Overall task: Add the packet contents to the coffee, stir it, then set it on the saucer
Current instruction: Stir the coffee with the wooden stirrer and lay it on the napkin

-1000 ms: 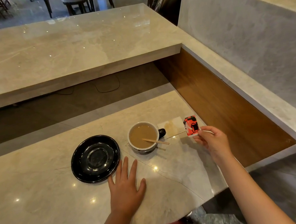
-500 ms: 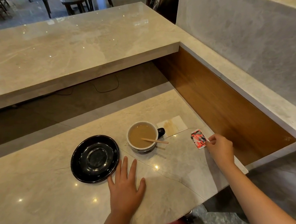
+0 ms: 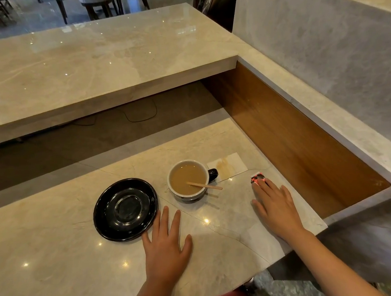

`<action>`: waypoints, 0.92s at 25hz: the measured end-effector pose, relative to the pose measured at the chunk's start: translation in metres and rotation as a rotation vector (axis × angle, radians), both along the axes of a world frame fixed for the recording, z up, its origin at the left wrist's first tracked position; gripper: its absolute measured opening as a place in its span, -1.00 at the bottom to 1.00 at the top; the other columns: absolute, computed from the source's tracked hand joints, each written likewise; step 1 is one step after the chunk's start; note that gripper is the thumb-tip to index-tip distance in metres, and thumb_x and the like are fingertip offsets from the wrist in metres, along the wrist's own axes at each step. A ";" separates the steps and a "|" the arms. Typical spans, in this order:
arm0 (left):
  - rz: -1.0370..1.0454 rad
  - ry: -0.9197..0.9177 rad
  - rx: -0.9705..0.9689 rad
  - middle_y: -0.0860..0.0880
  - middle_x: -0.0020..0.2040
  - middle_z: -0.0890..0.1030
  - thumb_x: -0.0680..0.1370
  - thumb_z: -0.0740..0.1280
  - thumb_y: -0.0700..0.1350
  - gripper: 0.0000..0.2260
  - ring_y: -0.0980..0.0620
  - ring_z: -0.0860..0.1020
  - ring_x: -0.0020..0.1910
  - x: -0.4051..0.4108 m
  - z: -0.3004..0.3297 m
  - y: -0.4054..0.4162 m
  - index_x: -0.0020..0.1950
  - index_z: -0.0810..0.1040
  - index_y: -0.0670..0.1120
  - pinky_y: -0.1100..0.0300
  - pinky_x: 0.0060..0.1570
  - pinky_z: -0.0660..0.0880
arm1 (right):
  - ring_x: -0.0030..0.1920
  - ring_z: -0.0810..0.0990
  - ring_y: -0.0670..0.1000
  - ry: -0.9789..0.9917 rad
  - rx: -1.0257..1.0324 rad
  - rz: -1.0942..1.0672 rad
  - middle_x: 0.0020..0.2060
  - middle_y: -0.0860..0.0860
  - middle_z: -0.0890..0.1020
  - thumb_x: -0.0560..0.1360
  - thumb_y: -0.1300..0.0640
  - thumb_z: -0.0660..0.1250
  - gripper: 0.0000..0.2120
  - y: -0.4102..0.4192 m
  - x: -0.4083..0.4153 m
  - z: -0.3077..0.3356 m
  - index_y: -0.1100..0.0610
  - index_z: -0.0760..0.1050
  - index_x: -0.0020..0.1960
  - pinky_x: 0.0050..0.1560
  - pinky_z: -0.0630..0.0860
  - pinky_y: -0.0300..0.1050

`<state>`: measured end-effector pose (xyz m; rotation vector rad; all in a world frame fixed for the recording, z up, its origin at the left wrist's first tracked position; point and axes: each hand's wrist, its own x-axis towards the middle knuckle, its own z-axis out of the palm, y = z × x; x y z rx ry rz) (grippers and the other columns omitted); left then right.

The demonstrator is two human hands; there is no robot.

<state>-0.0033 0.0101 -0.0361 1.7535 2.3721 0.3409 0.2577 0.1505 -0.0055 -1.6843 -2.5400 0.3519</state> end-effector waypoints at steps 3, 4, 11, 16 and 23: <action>0.001 -0.008 0.009 -0.04 0.50 0.07 0.49 0.06 0.25 -0.42 0.02 -0.09 0.44 0.000 0.001 0.000 0.48 0.11 0.08 -0.22 0.29 -0.06 | 0.45 0.23 0.05 0.135 0.059 -0.027 0.42 0.04 0.36 0.53 -0.14 -0.06 -0.49 -0.002 -0.009 0.014 0.03 0.27 0.39 0.45 0.04 0.15; 0.003 -0.010 0.014 -0.04 0.50 0.07 0.49 0.06 0.24 -0.42 0.02 -0.09 0.44 0.000 0.001 0.000 0.48 0.11 0.08 -0.22 0.29 -0.05 | 0.40 0.31 0.07 0.216 0.073 -0.020 0.37 0.07 0.43 0.51 -0.15 -0.03 -0.49 -0.002 -0.017 0.022 0.04 0.31 0.37 0.42 0.15 0.13; 0.002 -0.001 0.018 -0.06 0.49 0.13 0.48 0.07 0.23 -0.42 0.01 -0.05 0.45 0.000 0.003 0.000 0.47 0.15 0.07 -0.22 0.29 -0.01 | -0.22 0.59 0.06 0.473 0.007 0.184 -0.26 0.07 0.64 0.42 0.11 0.37 -0.68 -0.014 -0.086 0.067 0.13 0.52 0.16 -0.15 0.54 -0.05; 0.012 0.008 0.004 -0.06 0.49 0.14 0.49 0.07 0.23 -0.43 -0.01 0.00 0.44 0.000 0.003 0.000 0.46 0.18 0.07 -0.23 0.28 0.01 | -0.28 0.47 -0.03 0.585 0.001 0.098 -0.32 0.00 0.50 0.40 0.33 0.36 -0.87 -0.005 -0.104 0.068 0.18 0.59 -0.08 -0.23 0.41 -0.26; 0.007 -0.021 0.015 -0.05 0.49 0.10 0.49 0.06 0.22 -0.44 0.03 -0.08 0.44 0.000 0.003 -0.001 0.47 0.16 0.07 -0.23 0.30 -0.01 | -0.22 0.56 -0.02 0.730 0.004 0.235 -0.22 0.13 0.65 0.39 0.33 0.39 -0.91 0.004 -0.131 0.080 0.21 0.61 -0.12 -0.17 0.45 -0.36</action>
